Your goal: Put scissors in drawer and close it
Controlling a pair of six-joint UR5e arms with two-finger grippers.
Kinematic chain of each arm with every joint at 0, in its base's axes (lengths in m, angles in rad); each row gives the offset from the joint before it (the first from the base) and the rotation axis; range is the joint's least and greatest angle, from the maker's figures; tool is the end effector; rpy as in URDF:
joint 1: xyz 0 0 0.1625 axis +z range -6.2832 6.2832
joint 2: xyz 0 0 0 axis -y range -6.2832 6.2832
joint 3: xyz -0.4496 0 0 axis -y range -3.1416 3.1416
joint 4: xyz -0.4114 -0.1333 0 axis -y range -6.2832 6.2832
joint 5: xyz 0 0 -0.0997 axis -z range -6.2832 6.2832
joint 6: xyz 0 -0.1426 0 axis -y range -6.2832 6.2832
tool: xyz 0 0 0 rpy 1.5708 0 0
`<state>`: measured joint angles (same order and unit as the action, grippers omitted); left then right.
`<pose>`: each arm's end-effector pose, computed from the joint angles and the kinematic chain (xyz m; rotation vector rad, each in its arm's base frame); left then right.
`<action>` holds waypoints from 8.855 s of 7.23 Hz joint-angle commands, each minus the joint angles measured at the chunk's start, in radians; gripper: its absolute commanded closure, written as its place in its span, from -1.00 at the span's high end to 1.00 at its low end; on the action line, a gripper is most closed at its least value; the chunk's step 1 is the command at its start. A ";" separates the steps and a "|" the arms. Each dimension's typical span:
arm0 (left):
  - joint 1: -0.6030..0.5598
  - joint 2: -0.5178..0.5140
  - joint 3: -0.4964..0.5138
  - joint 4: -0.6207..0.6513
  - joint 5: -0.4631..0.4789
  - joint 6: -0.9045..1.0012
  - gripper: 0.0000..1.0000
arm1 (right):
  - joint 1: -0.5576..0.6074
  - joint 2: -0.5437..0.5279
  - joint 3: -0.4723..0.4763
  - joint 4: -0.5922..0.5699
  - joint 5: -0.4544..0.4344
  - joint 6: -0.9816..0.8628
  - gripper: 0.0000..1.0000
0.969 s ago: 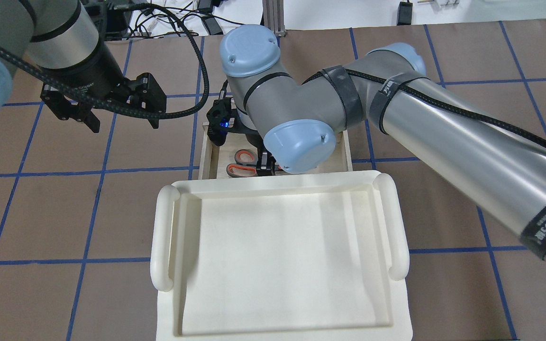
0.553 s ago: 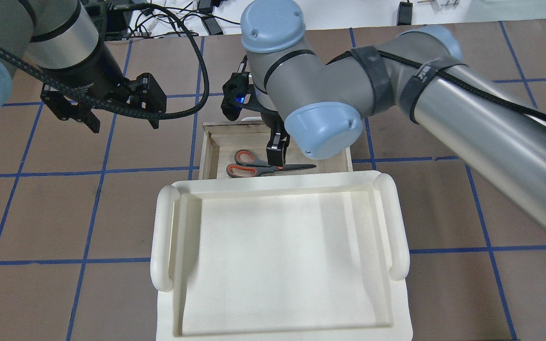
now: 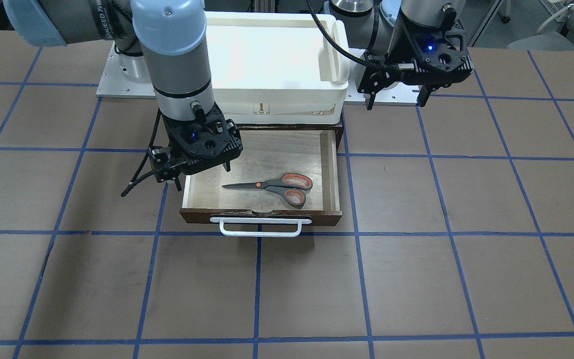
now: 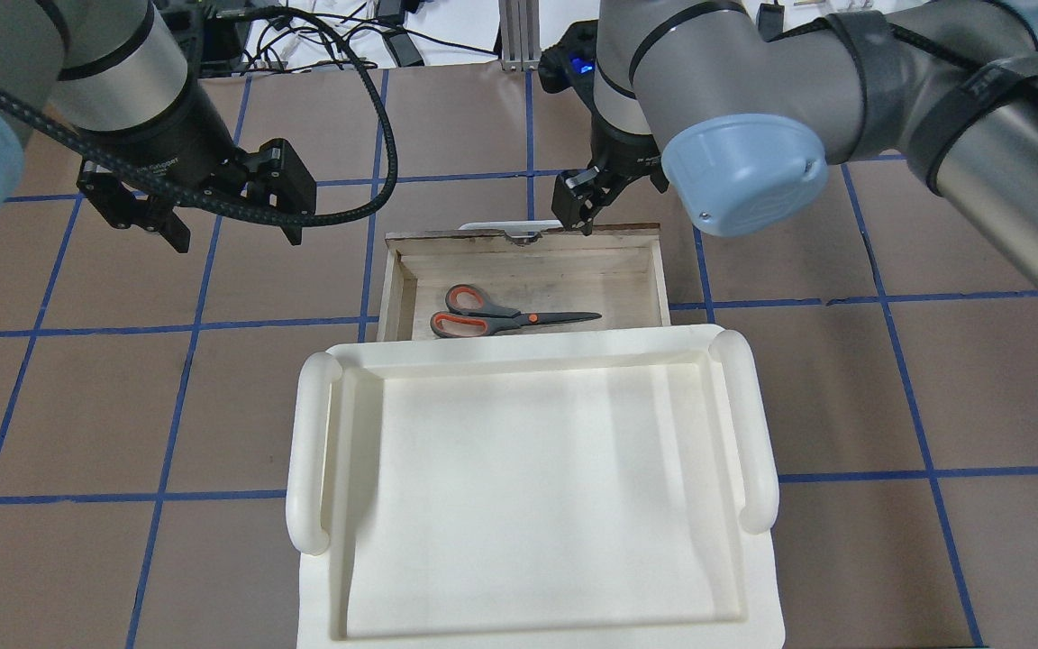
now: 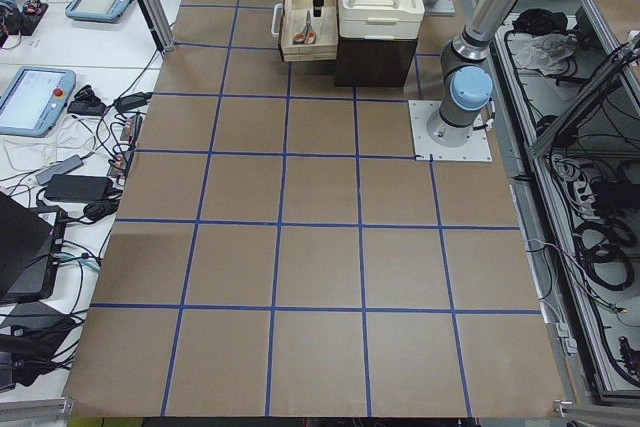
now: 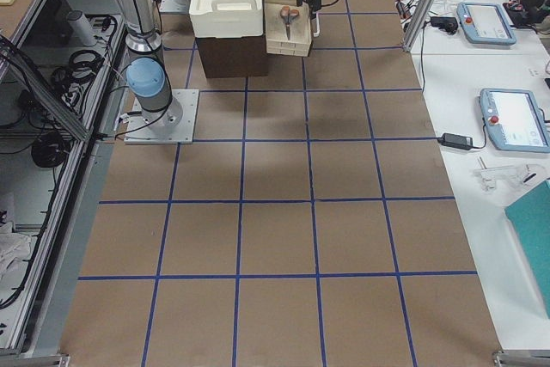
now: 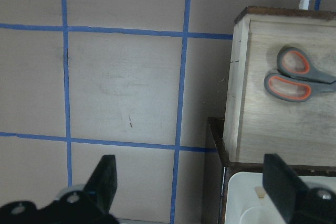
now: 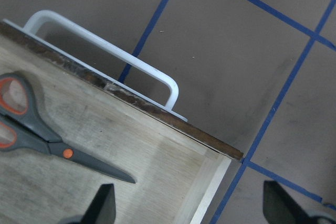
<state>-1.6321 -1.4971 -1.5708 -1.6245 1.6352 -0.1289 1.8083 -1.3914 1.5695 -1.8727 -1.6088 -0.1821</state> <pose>-0.1533 -0.4712 0.5009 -0.1050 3.0773 -0.0401 0.2658 -0.5547 0.4029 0.6423 -3.0338 0.1938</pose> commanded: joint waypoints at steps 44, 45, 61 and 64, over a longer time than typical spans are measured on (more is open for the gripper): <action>-0.316 -0.426 0.071 -0.029 -0.186 -0.215 1.00 | -0.168 -0.173 0.007 0.167 0.006 0.243 1.00; -0.316 -0.428 0.066 -0.043 -0.187 -0.215 1.00 | -0.168 -0.175 0.007 0.167 0.006 0.243 1.00; -0.003 -0.092 0.115 0.063 -0.083 -0.026 1.00 | -0.168 -0.175 0.007 0.170 0.000 0.243 1.00; -0.003 -0.075 0.110 0.052 -0.054 -0.026 1.00 | -0.168 -0.173 0.007 0.170 0.000 0.243 1.00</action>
<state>-1.6356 -1.5777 -1.4587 -1.5677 1.5746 -0.1550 1.6399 -1.5659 1.5769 -1.7028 -1.6092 0.0614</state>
